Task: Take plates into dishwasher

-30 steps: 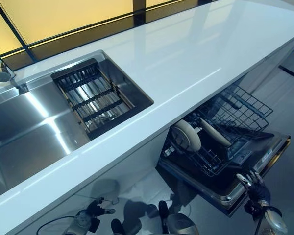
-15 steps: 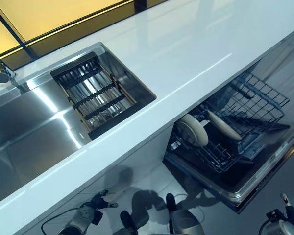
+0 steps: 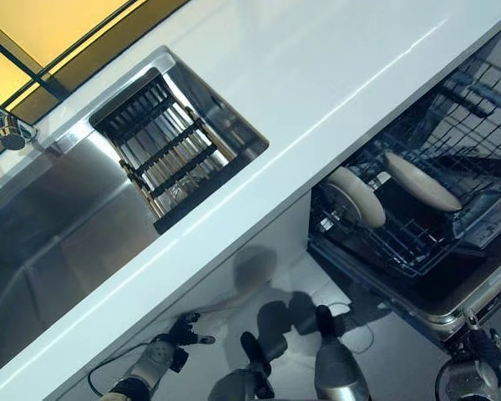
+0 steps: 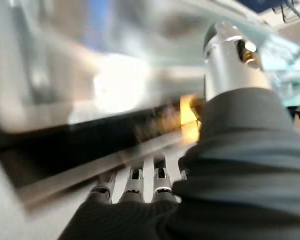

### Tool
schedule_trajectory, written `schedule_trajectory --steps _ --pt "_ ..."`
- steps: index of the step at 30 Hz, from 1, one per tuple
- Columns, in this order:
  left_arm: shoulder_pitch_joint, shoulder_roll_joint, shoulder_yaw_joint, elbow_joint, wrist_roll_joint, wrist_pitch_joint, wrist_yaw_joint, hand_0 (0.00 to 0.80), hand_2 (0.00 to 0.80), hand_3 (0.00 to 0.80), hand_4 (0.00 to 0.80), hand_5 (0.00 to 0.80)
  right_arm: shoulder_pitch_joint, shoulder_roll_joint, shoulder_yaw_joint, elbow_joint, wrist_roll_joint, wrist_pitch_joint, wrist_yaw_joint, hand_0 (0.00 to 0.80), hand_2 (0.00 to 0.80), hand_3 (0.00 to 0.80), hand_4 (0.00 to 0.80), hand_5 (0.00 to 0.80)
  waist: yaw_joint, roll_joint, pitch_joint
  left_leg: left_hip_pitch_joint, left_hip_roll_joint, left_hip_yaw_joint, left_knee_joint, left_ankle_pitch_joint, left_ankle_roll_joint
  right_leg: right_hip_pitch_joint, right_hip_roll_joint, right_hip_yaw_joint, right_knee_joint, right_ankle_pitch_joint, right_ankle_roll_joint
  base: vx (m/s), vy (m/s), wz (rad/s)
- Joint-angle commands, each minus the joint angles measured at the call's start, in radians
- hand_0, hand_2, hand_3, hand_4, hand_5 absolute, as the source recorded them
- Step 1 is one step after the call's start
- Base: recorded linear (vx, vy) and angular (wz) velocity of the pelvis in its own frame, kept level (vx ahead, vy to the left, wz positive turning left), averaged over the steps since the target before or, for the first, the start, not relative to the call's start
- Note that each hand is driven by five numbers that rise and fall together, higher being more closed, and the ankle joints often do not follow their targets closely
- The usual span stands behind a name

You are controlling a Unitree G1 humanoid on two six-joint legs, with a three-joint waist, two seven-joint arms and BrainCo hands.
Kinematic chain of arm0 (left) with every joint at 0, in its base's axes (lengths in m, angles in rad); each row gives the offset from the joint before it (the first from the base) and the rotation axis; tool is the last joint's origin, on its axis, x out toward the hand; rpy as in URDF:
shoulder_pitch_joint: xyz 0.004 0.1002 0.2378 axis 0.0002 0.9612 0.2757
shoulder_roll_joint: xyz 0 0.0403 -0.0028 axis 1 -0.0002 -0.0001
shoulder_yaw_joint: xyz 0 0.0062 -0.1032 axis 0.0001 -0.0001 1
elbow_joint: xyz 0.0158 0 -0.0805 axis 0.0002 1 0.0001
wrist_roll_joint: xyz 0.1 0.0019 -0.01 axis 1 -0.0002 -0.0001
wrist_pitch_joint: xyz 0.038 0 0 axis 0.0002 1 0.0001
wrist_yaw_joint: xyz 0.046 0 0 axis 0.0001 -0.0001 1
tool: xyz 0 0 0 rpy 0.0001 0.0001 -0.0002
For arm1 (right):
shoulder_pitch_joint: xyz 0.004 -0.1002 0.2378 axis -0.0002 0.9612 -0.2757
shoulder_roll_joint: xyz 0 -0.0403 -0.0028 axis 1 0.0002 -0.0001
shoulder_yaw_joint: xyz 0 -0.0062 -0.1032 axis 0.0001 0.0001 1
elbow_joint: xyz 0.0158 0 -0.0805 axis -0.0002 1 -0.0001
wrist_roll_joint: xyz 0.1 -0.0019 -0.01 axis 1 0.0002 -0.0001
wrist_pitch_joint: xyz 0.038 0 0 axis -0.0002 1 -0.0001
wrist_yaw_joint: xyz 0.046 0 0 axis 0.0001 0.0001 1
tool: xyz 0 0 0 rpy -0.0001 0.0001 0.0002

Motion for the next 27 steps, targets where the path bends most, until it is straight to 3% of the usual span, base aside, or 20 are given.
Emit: schedule_trajectory --steps 1,8,16,27 --pt "-0.088 0.023 -0.006 0.037 -0.044 -0.025 0.004 0.000 0.000 0.000 0.000 0.000 -0.067 -0.031 0.013 0.002 0.041 -0.055 0.082 0.000 0.000 0.000 0.000 0.000 0.041 -0.053 0.003 0.030 -0.053 -0.001 0.009 -0.044 -0.004 -0.053 -0.016 -0.003 0.081 -0.079 0.009 0.002 -0.024 0.07" --pt "-0.079 0.005 -0.009 0.053 -0.040 -0.037 0.004 0.000 0.000 0.000 0.000 0.000 -0.119 -0.010 0.052 -0.034 0.004 -0.056 0.186 0.000 0.000 0.000 0.000 0.000 0.059 -0.048 -0.011 0.029 -0.055 -0.014 0.010 -0.040 -0.004 -0.043 -0.016 -0.016 0.079 -0.084 0.003 0.004 -0.008 0.01" --pt "-0.067 0.005 -0.001 0.055 -0.024 -0.030 0.005 0.000 0.000 0.000 0.000 0.000 -0.139 0.005 0.093 -0.129 -0.018 -0.069 0.264 0.000 0.000 0.000 0.000 0.000 0.073 -0.073 -0.024 0.032 -0.049 -0.025 0.011 -0.036 -0.003 -0.030 -0.008 -0.021 0.074 -0.081 0.000 0.022 -0.040 0.00" --pt "-0.055 0.010 0.039 0.075 -0.009 -0.033 0.008 0.000 0.000 0.000 0.000 0.000 -0.124 0.035 0.174 -0.446 -0.029 -0.080 0.357 0.000 0.000 0.000 0.000 0.000 0.069 -0.111 -0.035 0.041 -0.042 -0.024 0.012 -0.038 -0.001 -0.018 0.000 -0.016 0.069 -0.080 -0.001 0.007 -0.007 -0.02"
